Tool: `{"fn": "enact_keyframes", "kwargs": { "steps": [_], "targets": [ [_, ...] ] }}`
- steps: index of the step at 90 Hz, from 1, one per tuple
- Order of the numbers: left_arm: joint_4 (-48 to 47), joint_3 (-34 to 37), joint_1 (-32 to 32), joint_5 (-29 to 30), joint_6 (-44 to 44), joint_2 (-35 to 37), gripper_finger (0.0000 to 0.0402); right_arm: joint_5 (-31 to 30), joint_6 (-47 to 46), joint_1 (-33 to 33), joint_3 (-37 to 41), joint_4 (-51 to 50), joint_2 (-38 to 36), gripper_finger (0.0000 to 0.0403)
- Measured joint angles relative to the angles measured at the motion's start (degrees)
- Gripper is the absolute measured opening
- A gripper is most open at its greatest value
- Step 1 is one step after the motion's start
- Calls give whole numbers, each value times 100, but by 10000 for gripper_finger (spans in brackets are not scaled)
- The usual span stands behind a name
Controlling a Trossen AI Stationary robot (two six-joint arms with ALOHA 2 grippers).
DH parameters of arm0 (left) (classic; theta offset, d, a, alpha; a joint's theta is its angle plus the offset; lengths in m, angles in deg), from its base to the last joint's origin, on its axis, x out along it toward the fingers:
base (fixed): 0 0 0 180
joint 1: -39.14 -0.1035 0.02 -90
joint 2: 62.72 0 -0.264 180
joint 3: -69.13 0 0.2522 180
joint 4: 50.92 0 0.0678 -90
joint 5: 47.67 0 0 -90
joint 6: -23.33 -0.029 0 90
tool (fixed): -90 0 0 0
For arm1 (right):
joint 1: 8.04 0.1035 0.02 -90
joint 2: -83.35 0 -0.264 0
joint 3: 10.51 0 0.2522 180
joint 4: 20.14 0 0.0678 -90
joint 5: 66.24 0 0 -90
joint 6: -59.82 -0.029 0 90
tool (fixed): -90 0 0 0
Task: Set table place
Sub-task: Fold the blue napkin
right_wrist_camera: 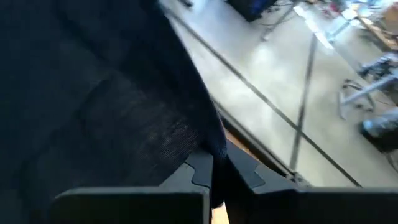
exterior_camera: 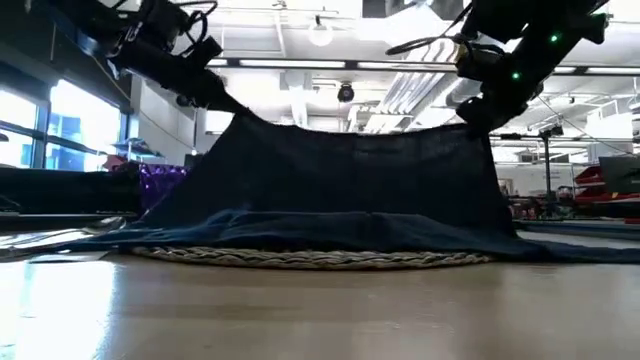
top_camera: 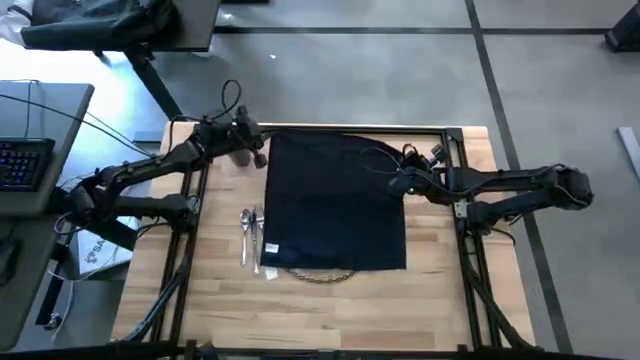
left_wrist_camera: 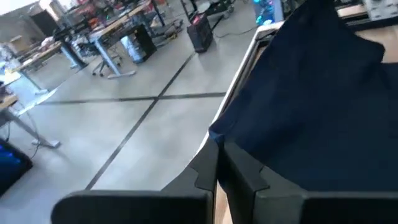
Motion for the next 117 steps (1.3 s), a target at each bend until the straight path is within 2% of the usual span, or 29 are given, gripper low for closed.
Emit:
{"fn": "enact_keyframes", "kwargs": {
  "steps": [20,31,46,67,87,104,117],
  "targets": [
    [178,0,-123,-8,317,-410,0,-212,440,-427,2,415,245,0],
    [-48,0,-50,-177,77,-449,0,63,1293,-472,2,412,376,0],
    [-494,0,160,-310,-215,-1,0,647,1936,-156,3,366,306,0],
    [-1789,0,611,-319,-248,904,0,1549,2051,754,4,22,216,0],
    [-2803,0,1514,-302,54,1098,0,1948,1724,1689,7,-496,218,0],
    [-3144,0,2392,-270,490,1123,0,2585,814,2391,7,-1048,218,0],
    [-3581,0,3030,379,902,1231,0,2654,-19,2971,7,-1484,218,0]
  ]
}}
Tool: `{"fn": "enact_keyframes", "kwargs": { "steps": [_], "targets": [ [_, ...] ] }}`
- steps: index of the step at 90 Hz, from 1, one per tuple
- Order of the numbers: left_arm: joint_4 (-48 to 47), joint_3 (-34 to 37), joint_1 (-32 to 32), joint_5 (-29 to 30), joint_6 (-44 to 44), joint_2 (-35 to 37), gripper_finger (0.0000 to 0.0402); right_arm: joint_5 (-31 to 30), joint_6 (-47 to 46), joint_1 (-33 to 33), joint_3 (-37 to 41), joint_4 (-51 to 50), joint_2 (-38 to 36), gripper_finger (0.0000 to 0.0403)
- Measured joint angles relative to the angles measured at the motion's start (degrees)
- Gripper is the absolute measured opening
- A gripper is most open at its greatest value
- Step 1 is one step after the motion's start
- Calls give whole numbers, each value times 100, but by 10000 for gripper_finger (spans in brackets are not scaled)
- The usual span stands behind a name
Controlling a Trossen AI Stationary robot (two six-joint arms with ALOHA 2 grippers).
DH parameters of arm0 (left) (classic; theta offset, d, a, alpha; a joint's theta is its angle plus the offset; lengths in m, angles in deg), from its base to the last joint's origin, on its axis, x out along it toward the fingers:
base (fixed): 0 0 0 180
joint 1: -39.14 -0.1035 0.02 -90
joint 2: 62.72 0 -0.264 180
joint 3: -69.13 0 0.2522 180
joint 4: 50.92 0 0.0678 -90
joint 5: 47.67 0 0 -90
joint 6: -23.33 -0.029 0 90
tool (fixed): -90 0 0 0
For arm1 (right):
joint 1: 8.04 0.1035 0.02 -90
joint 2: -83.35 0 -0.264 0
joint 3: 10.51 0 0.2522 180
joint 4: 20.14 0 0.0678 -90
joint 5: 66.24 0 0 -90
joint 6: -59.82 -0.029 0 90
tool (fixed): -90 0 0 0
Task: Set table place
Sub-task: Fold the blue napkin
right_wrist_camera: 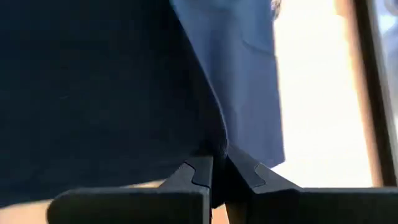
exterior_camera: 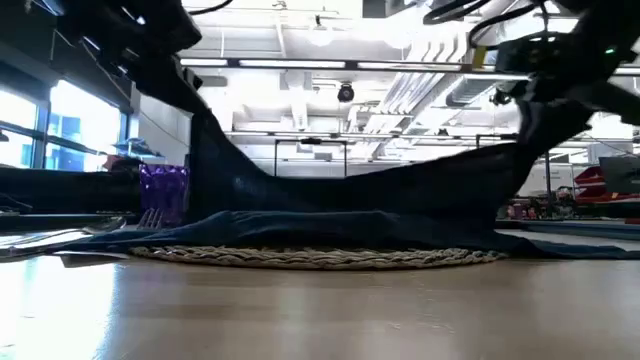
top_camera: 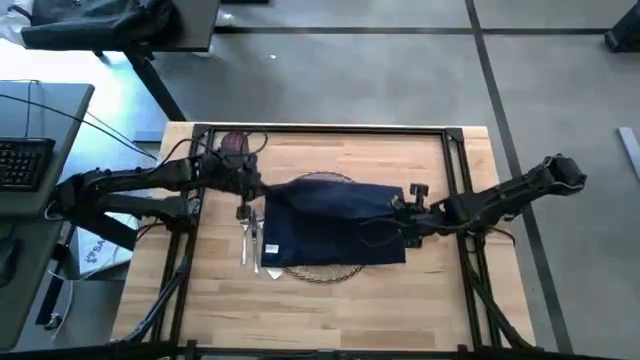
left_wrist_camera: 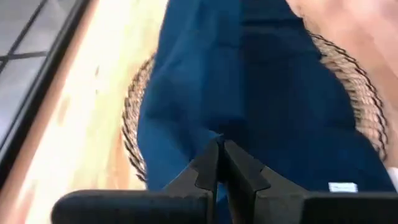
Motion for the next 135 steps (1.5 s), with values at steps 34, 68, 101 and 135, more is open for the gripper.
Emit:
{"fn": "enact_keyframes", "kwargs": {
  "steps": [34,68,101,135],
  "targets": [
    [-260,0,1480,389,1495,-280,0,309,-1237,1106,0,540,173,0],
    [-113,0,2859,869,2479,-1170,0,164,-1892,1435,0,502,1270,0],
    [-128,0,3616,1776,2918,-1625,0,-232,-2710,1985,-190,269,1412,0],
    [-167,0,3943,1997,3173,-1661,0,-74,-2685,2125,-181,375,1647,0]
  ]
}}
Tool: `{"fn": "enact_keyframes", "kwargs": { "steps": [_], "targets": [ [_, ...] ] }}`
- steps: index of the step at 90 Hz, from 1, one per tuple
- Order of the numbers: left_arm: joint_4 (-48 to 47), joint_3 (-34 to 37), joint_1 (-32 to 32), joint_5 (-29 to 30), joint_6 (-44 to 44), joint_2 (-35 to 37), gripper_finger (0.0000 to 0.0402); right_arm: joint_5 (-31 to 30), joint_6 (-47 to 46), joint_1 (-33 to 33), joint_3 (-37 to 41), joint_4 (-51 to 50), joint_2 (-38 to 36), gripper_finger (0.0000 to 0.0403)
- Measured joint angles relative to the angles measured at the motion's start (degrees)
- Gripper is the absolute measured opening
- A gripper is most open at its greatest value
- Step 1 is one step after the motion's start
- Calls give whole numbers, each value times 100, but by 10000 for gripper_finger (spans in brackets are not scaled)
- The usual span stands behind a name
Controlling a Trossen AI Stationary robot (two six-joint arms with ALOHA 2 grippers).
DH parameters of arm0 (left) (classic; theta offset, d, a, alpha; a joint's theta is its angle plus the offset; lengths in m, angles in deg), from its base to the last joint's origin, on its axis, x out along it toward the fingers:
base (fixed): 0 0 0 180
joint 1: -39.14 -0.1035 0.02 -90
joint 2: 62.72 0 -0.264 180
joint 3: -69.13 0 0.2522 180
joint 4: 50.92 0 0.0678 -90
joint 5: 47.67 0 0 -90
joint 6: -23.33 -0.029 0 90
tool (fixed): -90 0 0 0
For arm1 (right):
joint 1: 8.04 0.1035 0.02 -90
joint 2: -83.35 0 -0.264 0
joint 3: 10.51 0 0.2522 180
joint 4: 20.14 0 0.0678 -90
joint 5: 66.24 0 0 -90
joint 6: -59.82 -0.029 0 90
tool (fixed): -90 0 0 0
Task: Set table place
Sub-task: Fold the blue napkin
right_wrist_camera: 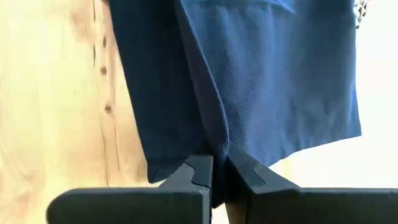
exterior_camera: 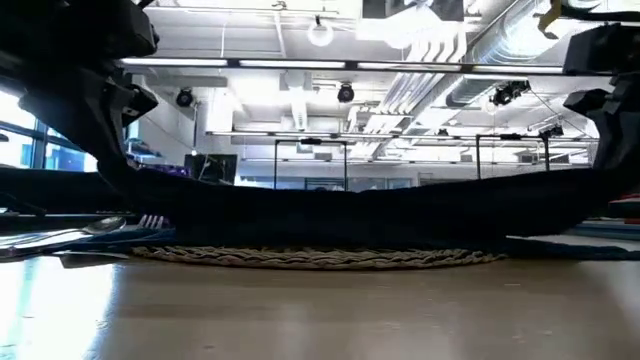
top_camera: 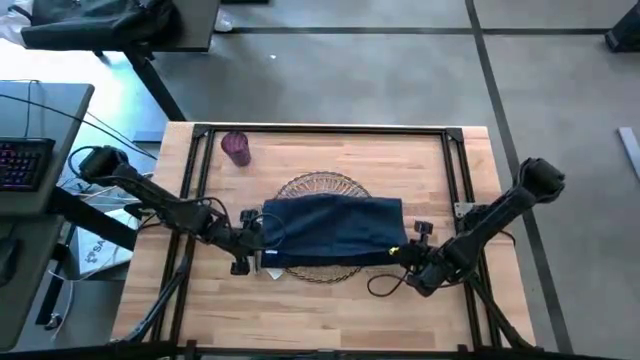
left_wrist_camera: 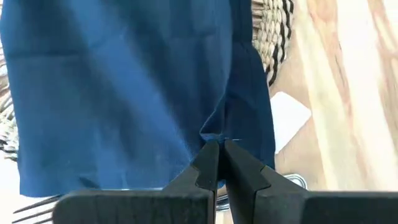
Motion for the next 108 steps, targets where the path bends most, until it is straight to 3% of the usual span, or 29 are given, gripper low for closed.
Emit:
{"fn": "enact_keyframes", "kwargs": {
  "steps": [42,75,92,108],
  "targets": [
    [303,0,400,-88,199,-39,0,158,135,126,-209,92,238,0],
    [708,2,392,-242,48,-1019,2,788,181,122,-133,161,756,0],
    [707,2,392,-369,75,-1170,40,892,184,122,-144,167,978,9],
    [610,2,392,-580,379,-839,94,1295,199,135,-150,80,730,79]
  ]
}}
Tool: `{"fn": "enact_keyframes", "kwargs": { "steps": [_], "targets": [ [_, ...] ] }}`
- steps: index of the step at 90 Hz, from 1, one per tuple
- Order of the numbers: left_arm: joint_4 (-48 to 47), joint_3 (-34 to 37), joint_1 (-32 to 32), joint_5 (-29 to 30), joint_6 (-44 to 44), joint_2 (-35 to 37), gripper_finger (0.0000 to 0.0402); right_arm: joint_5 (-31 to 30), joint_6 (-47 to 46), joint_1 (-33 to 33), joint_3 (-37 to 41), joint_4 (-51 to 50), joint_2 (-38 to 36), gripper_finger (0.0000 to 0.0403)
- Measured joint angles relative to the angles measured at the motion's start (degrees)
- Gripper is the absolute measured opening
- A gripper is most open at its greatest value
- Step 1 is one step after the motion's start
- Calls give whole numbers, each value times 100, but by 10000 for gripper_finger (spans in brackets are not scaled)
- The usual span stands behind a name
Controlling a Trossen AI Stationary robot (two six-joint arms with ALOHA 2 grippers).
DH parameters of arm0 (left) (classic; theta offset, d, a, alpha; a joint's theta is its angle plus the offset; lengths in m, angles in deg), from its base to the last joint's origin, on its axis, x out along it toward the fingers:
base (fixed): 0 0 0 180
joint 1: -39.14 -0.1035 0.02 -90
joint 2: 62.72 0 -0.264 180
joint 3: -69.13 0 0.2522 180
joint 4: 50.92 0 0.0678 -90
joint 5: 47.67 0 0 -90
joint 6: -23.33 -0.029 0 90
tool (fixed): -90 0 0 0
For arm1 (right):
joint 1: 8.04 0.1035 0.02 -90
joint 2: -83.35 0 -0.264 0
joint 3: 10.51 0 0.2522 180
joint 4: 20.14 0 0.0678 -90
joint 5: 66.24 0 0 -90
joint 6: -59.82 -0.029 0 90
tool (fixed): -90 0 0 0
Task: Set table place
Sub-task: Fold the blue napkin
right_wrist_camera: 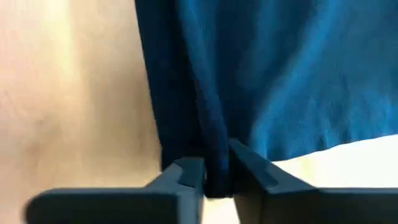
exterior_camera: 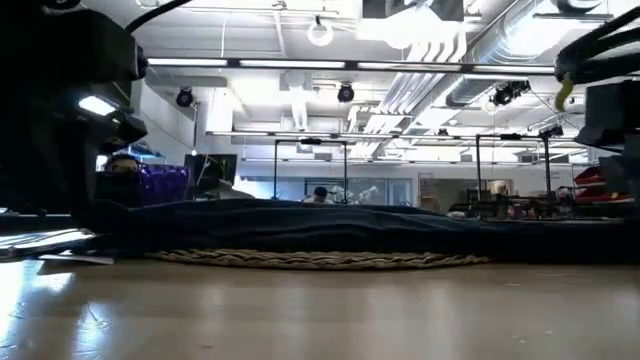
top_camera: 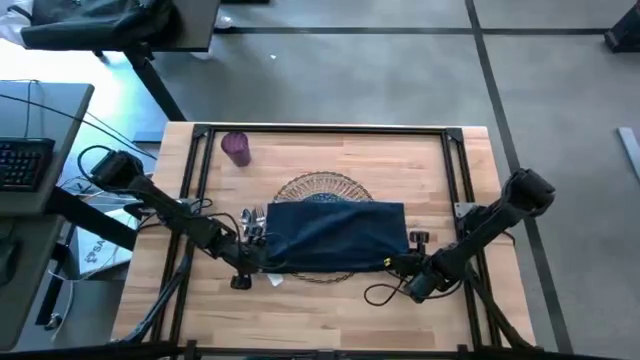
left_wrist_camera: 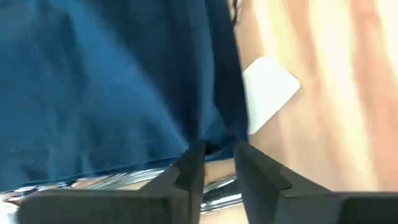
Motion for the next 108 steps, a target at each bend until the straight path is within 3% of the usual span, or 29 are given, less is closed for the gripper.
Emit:
{"fn": "enact_keyframes", "kwargs": {
  "steps": [8,17,30,49,62,79,91,100,108],
  "targets": [
    [-93,0,-3,57,98,304,111,256,-3,-2,-196,-472,-221,129],
    [-137,0,-17,504,255,653,118,273,-248,-2,-568,-1075,-460,179],
    [-99,-4,-208,1007,215,914,115,-297,-805,-43,-777,-1053,-809,218],
    [70,-4,-407,1013,165,780,102,-946,-1261,-110,-218,620,-881,220],
    [211,-4,-516,724,45,422,91,-344,-1538,-174,386,1639,-871,205],
    [1161,-4,-741,519,-424,-445,75,416,-2315,-351,1076,1595,-889,180],
    [1815,-4,-888,180,-435,-998,70,489,-2366,-615,1043,699,-902,162],
    [2204,-4,-915,-324,-390,-1272,69,7,-2584,-961,754,-809,-860,149],
    [2283,-22,-864,-343,-351,-1294,69,-428,-3172,-1259,385,-2149,-871,141]
  ]
}}
